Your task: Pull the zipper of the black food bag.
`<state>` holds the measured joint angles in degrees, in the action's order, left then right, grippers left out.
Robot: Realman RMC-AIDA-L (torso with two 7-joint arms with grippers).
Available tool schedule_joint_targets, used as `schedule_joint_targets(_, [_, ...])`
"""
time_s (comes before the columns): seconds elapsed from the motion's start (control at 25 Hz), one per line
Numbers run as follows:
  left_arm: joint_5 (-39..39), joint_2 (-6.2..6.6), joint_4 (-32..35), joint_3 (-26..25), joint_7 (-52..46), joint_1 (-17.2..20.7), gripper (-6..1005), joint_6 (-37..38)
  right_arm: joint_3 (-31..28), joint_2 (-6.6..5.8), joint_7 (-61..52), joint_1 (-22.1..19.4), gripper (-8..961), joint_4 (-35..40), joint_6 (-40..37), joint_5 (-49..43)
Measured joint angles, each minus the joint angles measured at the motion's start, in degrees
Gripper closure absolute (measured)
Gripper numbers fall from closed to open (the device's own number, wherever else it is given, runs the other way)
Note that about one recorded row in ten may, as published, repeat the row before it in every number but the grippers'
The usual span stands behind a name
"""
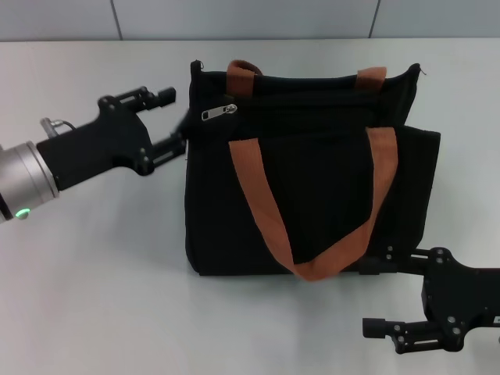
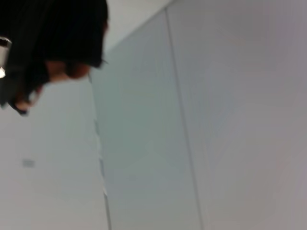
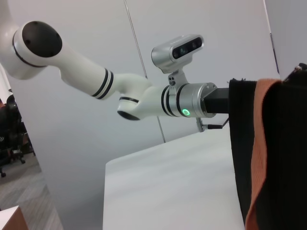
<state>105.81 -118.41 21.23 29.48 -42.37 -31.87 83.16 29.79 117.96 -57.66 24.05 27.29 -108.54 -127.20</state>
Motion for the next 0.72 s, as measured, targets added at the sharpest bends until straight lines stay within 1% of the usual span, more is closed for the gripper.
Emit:
schedule_joint_targets(0.04, [-2.1, 0.00, -0.1, -0.8, 0.0, 0.4, 294, 0.7, 0.0, 0.00, 0.0, 0.0, 200, 0.0, 0.0, 0.0])
schedule_joint_targets(0.16, [-2.8, -0.06, -0.1, -0.8, 0.1, 0.8, 394, 1.7, 0.0, 0.12, 0.0, 0.1, 204, 0.0, 0.0, 0.9])
schedule_joint_targets(0.36, [-2.9, -0.09, 0.1, -0.4, 0.2, 1.4, 606, 3.2, 0.0, 0.23, 0.0, 0.3, 212, 0.0, -0.4, 1.9])
schedule_joint_targets(0.4, [-2.9, -0.09, 0.1, -0.4, 0.2, 1.4, 632, 3.2, 0.0, 0.23, 0.0, 0.3, 213, 0.0, -0.4, 1.9])
schedule_joint_targets(0.44, [-2.9, 0.00, 0.2, -0.5, 0.2, 1.7, 657, 5.4, 0.0, 0.24, 0.0, 0.4, 215, 0.0, -0.5, 2.1])
schedule_joint_targets(0.6, [-2.9, 0.08, 0.2, -0.7, 0.2, 1.9, 760, 9.2, 0.0, 0.33, -0.2, 0.8, 221, -0.1, -1.2, 3.1])
schedule_joint_targets(0.72, [-2.9, 0.07, 0.3, -0.6, 0.1, 1.9, 837, 11.6, 0.0, 0.34, -1.8, 1.1, 225, -0.6, -3.9, 6.2])
